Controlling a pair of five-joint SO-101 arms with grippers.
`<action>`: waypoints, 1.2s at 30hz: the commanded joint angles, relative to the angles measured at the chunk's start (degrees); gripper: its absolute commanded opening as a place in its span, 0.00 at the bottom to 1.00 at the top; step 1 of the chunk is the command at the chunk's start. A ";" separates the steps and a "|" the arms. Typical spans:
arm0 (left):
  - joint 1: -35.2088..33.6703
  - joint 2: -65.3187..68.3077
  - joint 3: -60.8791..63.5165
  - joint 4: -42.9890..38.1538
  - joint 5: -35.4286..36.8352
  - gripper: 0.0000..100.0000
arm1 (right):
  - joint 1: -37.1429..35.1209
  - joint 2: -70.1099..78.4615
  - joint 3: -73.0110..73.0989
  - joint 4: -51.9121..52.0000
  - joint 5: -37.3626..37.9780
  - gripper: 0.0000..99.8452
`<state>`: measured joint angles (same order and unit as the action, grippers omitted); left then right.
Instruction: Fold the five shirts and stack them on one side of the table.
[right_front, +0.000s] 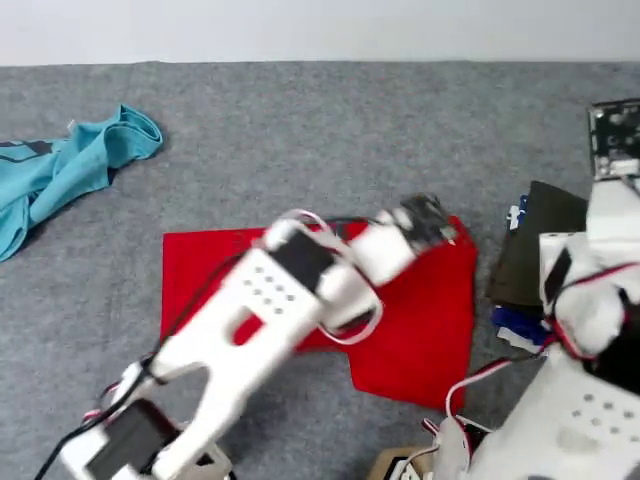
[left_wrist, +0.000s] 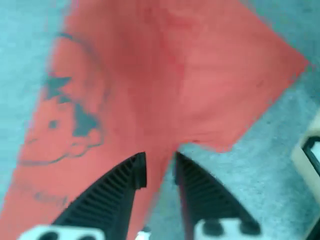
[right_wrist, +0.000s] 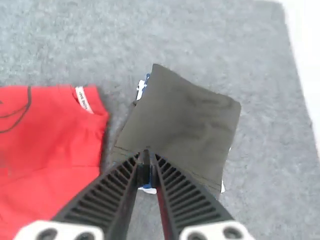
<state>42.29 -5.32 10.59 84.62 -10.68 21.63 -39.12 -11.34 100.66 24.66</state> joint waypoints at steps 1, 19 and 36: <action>3.60 6.15 -4.44 -1.41 -0.35 0.14 | 0.75 -2.59 -1.76 2.24 -0.35 0.01; 16.44 31.65 -27.21 6.33 -3.60 0.20 | 0.84 -11.03 7.65 2.24 -0.26 0.01; 16.26 41.58 -29.49 4.66 -5.71 0.20 | 6.20 -12.00 7.65 2.24 -0.26 0.01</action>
<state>58.64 36.18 -16.92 91.21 -15.87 25.49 -51.43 -3.78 100.66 24.66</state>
